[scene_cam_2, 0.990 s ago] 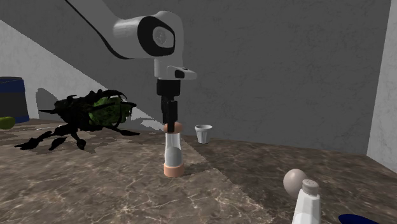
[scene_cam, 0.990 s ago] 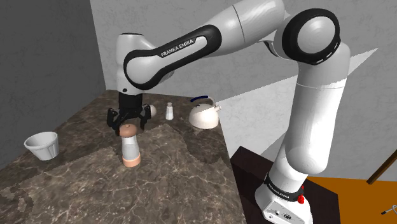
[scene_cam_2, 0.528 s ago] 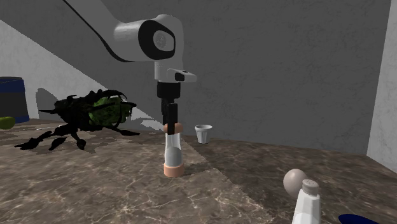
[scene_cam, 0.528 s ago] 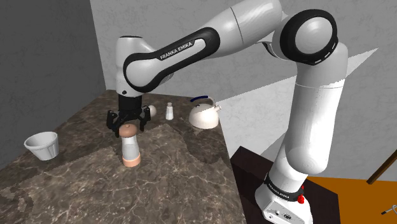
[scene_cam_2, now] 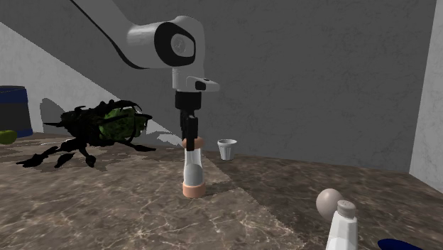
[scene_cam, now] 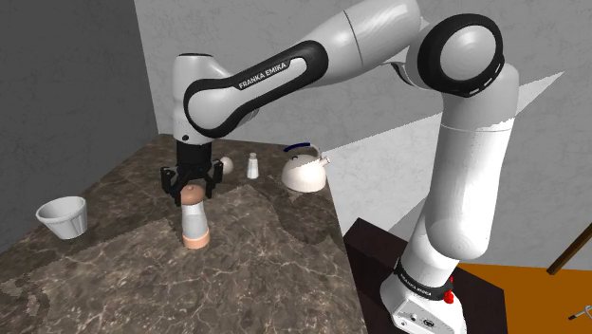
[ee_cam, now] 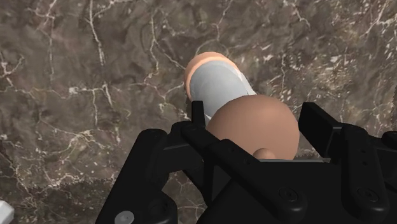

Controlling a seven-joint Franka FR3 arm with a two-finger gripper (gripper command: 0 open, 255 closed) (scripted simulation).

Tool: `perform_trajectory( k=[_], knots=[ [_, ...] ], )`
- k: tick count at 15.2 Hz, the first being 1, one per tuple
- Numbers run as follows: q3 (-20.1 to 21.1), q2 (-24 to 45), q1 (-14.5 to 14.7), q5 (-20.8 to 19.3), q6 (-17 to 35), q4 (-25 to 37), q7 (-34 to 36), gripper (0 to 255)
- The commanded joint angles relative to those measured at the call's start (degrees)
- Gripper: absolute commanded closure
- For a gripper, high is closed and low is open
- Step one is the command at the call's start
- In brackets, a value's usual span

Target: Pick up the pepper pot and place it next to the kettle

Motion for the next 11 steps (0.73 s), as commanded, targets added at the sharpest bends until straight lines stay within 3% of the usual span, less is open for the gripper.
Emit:
perform_trajectory(
  k=[1,11],
  knots=[
    [0.0,0.0,0.0,0.0,0.0,0.0,0.0,255],
    [0.2,-2.3,-0.3,0.9,-5.6,3.5,-0.2,255]
  ],
)
